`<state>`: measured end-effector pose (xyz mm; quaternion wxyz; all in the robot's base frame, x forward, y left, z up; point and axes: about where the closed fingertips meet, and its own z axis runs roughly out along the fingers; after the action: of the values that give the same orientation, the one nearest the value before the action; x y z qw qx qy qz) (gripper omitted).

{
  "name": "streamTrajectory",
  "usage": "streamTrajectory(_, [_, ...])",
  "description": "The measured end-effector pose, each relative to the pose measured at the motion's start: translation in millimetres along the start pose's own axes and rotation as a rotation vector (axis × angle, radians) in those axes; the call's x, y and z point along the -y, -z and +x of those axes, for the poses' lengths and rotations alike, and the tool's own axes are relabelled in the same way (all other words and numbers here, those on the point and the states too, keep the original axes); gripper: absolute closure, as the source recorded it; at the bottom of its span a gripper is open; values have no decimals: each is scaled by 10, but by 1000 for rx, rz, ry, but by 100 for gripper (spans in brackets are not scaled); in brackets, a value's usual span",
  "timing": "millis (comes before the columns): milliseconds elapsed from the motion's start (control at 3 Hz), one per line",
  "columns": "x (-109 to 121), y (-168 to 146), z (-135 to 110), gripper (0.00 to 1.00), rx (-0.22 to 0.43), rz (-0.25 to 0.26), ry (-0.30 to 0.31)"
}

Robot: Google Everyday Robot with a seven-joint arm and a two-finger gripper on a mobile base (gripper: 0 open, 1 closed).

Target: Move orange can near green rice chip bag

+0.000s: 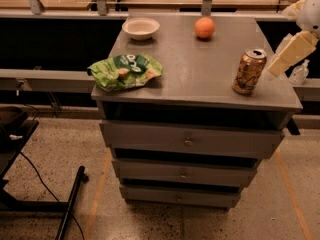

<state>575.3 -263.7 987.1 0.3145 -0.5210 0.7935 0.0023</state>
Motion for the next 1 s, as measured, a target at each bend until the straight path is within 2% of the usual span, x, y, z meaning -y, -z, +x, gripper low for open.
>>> streamTrajectory(333, [265,-227,14,0,100,-5,-96])
streamTrajectory(667, [405,-536,122,0,153,-12,-202])
streamTrajectory(1000, [454,-798,271,0,181,-6,-277])
